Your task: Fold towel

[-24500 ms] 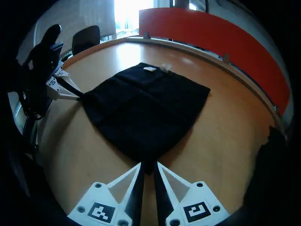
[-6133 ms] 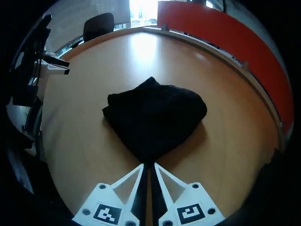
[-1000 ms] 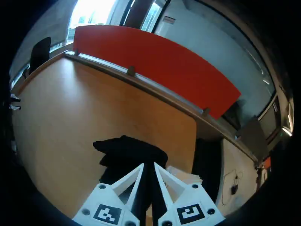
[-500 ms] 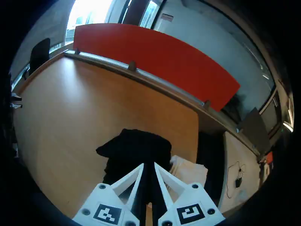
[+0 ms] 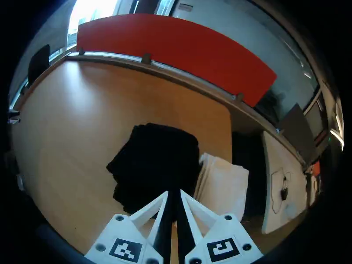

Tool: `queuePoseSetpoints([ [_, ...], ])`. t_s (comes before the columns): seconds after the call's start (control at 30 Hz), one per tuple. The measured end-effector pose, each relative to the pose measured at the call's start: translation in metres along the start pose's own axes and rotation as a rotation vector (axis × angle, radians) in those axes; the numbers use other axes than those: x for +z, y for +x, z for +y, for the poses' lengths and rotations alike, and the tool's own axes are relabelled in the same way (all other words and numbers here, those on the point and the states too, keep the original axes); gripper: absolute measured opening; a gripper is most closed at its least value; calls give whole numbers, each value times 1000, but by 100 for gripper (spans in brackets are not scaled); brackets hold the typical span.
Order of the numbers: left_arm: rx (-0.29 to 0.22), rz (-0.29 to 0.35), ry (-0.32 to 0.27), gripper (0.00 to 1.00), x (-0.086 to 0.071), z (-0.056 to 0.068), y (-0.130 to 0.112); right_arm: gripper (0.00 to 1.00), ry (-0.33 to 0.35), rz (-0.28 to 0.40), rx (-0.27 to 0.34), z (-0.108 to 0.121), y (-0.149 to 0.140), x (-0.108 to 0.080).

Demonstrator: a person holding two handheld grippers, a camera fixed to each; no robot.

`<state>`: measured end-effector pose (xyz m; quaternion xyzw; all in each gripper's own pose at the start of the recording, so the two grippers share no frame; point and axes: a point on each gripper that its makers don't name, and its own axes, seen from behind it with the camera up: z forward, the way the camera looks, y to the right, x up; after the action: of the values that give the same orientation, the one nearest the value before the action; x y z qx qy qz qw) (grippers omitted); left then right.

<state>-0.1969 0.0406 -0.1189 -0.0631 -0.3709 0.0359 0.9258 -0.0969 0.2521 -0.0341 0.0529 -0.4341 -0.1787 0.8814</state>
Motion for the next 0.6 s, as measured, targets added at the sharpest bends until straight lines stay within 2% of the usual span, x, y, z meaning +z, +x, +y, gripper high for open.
queuePoseSetpoints([
  [0.37, 14, -9, 11, 94, -3, -3, 0, 4, -7, -36, 58, 4, -30, 13],
  [0.6, 25, -15, 18, 94, -4, -4, -1, 4, -22, -73, 101, 11, -49, 27],
])
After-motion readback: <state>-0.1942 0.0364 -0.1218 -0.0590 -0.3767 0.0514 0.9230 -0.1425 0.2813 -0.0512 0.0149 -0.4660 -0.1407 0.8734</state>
